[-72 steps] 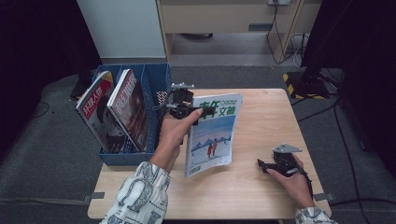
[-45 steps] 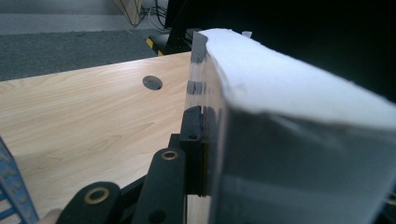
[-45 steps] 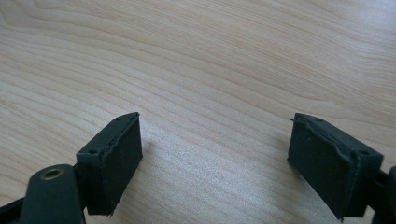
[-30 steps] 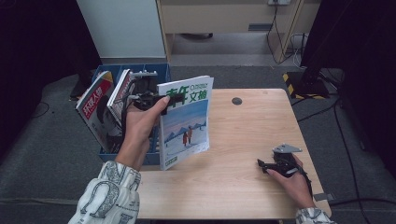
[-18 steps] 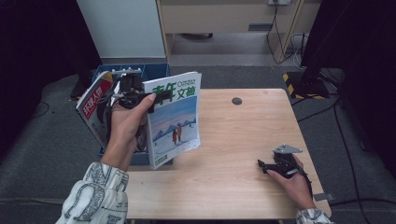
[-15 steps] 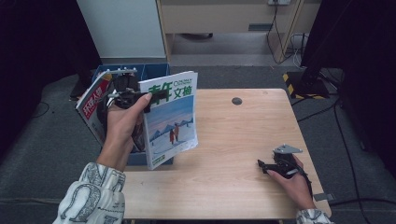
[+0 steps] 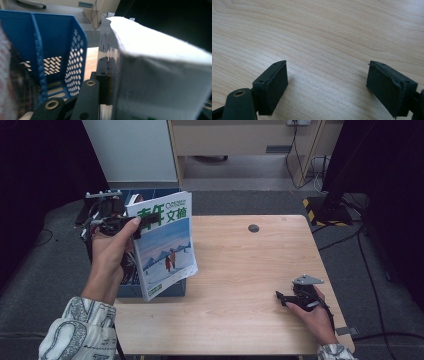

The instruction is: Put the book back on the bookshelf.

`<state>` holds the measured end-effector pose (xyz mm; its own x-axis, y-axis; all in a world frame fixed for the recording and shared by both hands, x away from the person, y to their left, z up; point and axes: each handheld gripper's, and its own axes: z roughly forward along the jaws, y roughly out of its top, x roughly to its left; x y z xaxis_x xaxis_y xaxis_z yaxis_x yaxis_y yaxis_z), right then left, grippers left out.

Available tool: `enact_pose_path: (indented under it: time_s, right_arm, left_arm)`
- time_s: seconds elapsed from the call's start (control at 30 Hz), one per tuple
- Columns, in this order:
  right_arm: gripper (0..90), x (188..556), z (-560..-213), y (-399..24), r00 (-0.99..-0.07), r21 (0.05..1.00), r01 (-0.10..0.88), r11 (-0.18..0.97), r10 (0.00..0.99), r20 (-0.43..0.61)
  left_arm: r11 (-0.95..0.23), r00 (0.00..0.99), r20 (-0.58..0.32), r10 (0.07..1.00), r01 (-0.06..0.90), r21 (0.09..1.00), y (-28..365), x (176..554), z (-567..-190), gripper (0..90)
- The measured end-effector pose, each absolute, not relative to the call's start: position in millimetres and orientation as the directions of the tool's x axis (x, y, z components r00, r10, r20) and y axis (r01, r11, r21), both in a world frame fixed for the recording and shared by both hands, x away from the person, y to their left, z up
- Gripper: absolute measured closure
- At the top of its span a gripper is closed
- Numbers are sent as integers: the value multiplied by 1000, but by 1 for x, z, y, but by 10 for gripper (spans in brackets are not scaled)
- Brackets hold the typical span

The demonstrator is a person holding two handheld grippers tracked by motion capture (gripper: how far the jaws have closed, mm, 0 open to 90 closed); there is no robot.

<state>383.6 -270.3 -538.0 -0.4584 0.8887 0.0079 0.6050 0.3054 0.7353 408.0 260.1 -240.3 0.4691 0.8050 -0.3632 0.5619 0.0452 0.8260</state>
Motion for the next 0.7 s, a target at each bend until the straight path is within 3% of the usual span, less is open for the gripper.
enact_pose_path:
  time_s: [0.7]
  right_arm:
    - [173, 384, -538, -270, -457, 736, 605, 303, 890, 9]
  left_arm:
    - [71, 386, -344, 856, 571, 818, 294, 419, -234, 731]
